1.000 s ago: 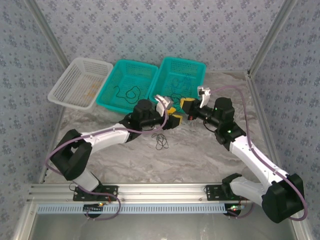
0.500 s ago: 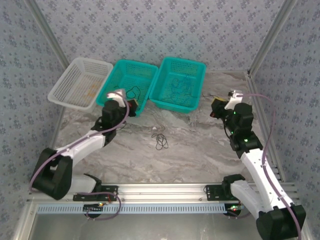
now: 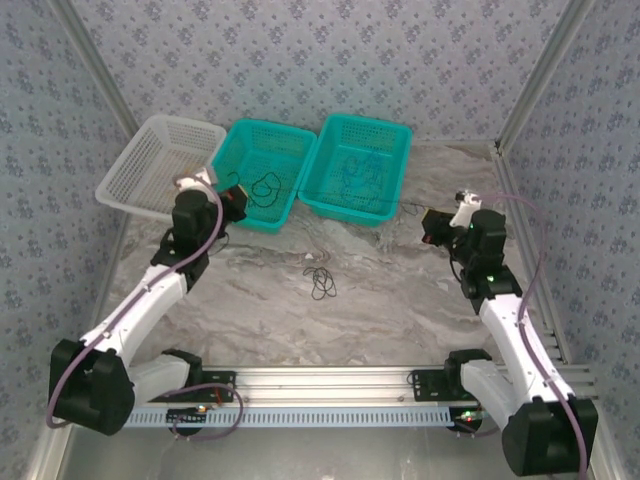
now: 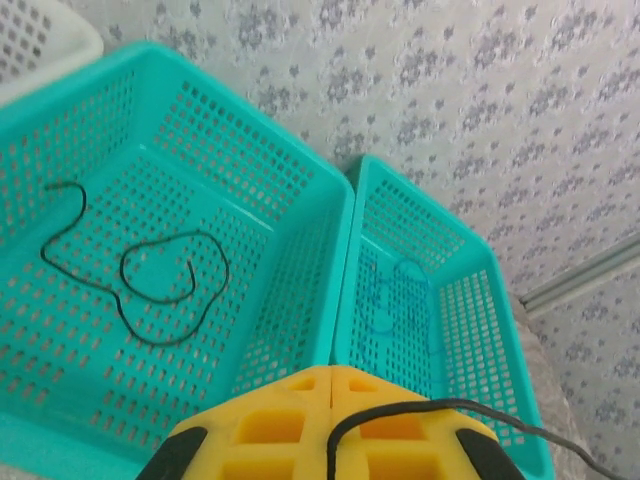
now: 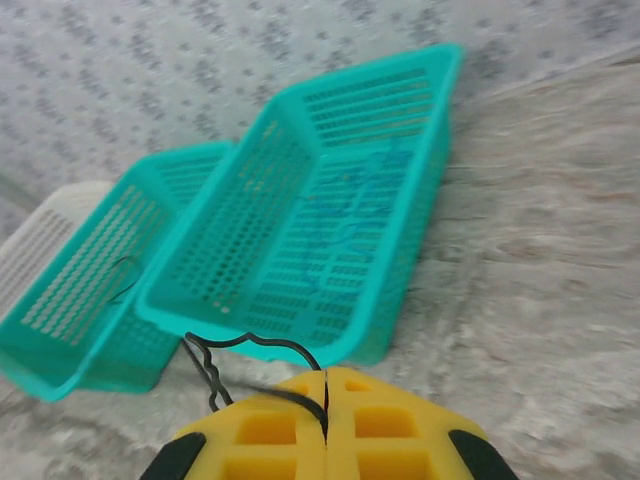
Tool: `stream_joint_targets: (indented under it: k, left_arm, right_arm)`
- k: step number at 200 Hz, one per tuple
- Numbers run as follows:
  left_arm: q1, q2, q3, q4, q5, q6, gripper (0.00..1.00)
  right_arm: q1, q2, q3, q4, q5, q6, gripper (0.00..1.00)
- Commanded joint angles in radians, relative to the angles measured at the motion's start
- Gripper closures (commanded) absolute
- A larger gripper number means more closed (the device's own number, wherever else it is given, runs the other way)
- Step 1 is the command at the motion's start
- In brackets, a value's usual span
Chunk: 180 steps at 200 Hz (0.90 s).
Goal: Untangle the cables
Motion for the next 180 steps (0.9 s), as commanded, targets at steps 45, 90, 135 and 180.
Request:
stream_joint_targets:
  k: [45, 90, 135, 180]
  left_arm:
    - [0.015, 0.161, 0.337, -0.354, -0.044, 0.068, 1.0]
    - [0.02, 0.257, 0.437, -0.428, -0.13, 0.081, 1.0]
    - [0.053, 0.39, 0.577, -0.477, -0.218, 0.106, 0.99]
    - [0.06, 0.571, 0.791, -0.705, -0.185, 0.139, 0.18]
  right_arm:
    - [0.308, 0.363, 0.271, 0.071, -0.089, -0.097, 1.0]
    - [0.461, 0.707, 0.587, 0.033, -0.021, -0.091, 1.0]
    - [0.537, 1.068, 1.04, -0.066, 0.021, -0.088, 1.0]
    - [0.551, 1.174, 1.277, -0.373, 0.25, -0.116, 0.25]
